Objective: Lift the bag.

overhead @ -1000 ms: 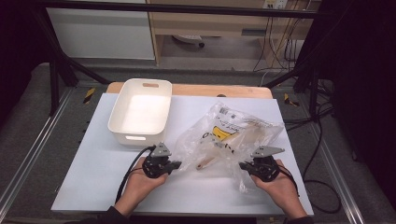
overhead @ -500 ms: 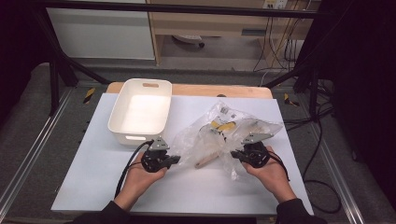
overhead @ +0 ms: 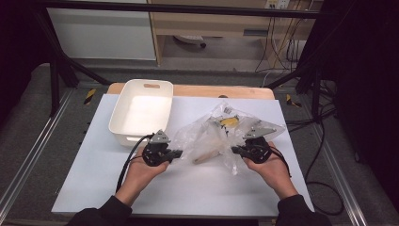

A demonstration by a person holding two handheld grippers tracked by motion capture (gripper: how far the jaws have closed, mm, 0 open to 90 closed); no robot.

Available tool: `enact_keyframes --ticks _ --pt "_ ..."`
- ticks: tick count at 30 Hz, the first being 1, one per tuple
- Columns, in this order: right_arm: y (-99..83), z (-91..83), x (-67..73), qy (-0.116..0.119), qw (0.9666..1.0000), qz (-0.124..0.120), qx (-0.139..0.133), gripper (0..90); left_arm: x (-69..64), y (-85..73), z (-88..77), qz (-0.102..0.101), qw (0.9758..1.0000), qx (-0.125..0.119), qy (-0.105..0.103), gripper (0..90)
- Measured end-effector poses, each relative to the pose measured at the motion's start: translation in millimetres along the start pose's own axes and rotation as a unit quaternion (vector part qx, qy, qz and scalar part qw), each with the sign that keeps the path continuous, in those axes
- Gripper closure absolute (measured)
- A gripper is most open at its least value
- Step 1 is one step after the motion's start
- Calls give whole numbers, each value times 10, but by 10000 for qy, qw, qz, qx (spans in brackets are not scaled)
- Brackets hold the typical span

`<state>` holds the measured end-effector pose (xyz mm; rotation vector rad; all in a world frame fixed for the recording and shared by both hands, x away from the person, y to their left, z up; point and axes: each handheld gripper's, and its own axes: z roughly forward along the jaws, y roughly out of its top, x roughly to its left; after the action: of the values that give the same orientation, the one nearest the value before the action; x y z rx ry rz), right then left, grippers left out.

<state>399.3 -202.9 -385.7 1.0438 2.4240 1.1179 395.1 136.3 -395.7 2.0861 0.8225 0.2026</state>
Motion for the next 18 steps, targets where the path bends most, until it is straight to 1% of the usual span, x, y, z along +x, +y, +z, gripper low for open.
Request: enact_keyframes --ticks 3,5,9,14,18 --pt "47 -10 -24 -12 10000 -16 -38 900 14 49 -9 47 10000 3 28 900" --pt "72 -11 -34 -7 10000 17 -45 900 22 81 -19 24 10000 -33 44 900" --pt "111 -2 -55 -12 10000 9 -71 900 52 136 -31 6 10000 -61 53 900" --pt "160 -8 -76 -7 9999 40 -98 900 62 185 -29 23 10000 -44 42 900" --pt "223 -42 -107 -1 9998 45 -182 900 76 242 -31 37 10000 -32 40 900"
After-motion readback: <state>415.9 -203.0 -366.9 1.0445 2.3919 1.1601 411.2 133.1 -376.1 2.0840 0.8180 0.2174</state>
